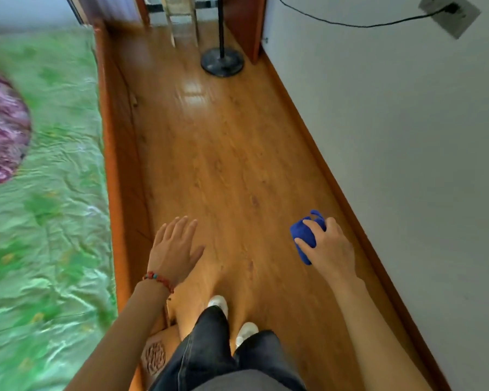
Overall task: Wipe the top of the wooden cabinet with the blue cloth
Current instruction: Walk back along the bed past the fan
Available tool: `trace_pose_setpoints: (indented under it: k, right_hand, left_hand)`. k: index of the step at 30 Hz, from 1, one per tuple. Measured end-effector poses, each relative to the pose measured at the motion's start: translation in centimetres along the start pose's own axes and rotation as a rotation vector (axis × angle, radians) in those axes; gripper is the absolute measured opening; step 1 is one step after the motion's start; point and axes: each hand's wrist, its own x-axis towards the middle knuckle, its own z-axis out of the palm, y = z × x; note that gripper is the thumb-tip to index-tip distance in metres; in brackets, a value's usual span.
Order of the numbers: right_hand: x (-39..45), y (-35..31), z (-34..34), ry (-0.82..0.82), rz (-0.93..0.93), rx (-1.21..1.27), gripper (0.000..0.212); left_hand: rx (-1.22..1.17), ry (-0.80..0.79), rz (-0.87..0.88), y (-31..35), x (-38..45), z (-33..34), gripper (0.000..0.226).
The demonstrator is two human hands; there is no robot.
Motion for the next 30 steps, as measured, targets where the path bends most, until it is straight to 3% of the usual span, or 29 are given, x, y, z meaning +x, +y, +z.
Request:
trace_pose_setpoints:
  k: [7,20,30]
  right_hand:
    - [11.6,-2.9,1.1,0.005,-0.135,0.036,0.044]
    - [39.1,-10.3,1.1,0.008,-0.194,0.069,0.041]
    - [59.0,-12.4,1.0,0.052,-0.259,0.058,0.042]
  left_hand:
    - [-0.004,-0.022,-0.111,-3.8,7.1,-0.4,0.055]
    - [-0.005,-0.123,-0.157,-15.1,31.4,-4.2,0.06]
    - [0.006,-0.072,-0.202,-19.3,49.1,-4.9,0.059]
